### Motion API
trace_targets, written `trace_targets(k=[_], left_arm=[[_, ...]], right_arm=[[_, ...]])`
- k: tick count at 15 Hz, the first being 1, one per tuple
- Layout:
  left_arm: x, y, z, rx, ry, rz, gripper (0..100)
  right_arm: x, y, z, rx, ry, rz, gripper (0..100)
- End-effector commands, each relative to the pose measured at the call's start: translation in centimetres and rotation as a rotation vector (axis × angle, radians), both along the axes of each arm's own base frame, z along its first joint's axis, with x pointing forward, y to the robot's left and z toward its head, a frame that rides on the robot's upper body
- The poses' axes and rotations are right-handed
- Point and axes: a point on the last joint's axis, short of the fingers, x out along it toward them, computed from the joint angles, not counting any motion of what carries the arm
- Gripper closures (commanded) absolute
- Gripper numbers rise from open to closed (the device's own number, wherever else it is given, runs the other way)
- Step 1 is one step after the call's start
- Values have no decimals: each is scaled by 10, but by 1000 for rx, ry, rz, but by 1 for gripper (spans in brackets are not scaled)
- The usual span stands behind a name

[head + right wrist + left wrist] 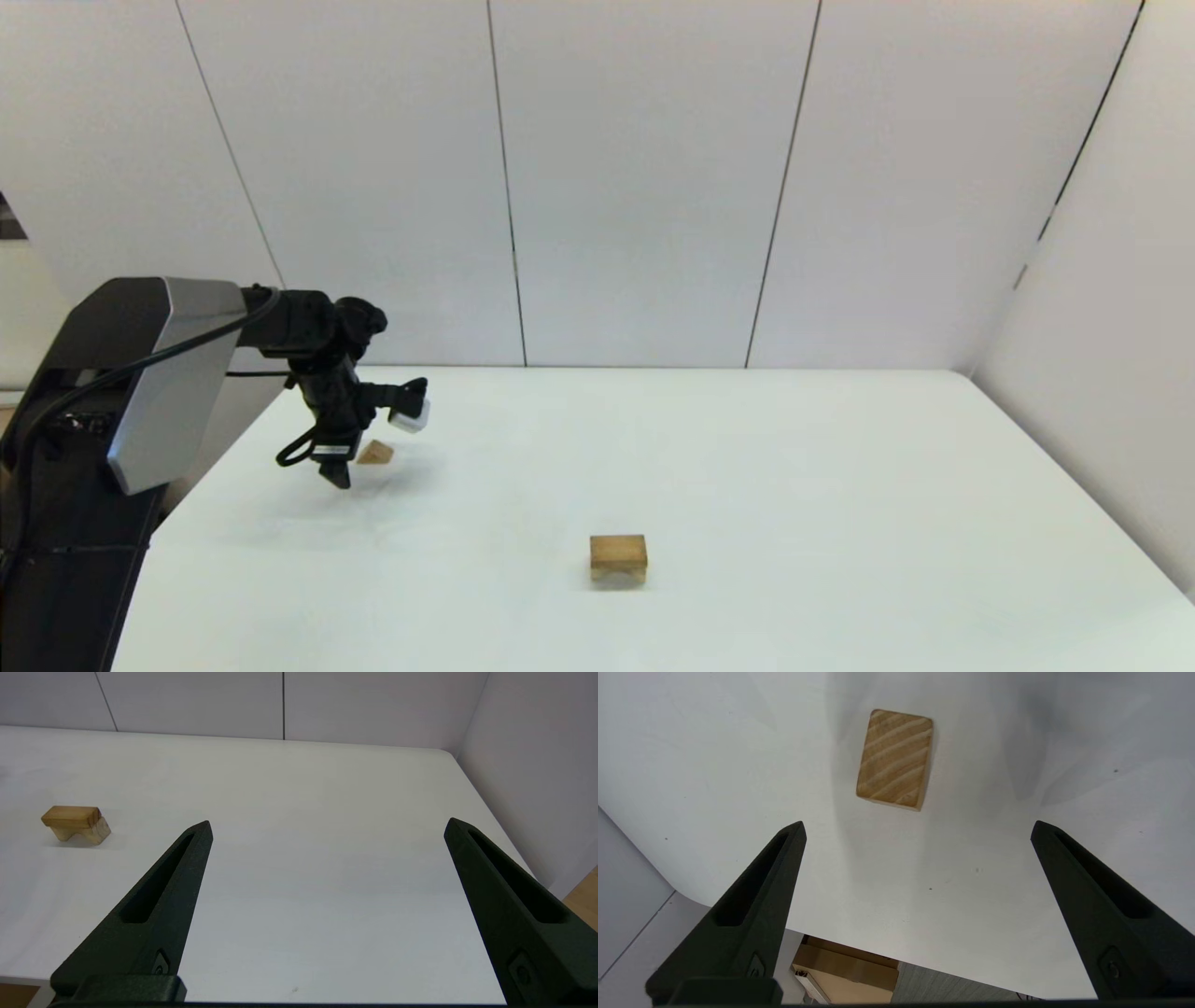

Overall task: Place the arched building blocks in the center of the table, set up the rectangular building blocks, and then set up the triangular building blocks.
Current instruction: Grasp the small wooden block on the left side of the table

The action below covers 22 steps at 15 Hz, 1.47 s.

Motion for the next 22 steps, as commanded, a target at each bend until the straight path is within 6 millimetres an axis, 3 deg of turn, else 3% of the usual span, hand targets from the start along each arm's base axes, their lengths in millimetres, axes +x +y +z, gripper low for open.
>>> trace_targets(k=[1, 22], left_arm=[[-1, 0, 0, 3, 5, -8, 0], [-3, -6, -13, 1, 71, -20, 0]], right_arm=[[0, 0, 0, 0, 2, 1, 0], [0, 0, 0, 0, 2, 1, 0]])
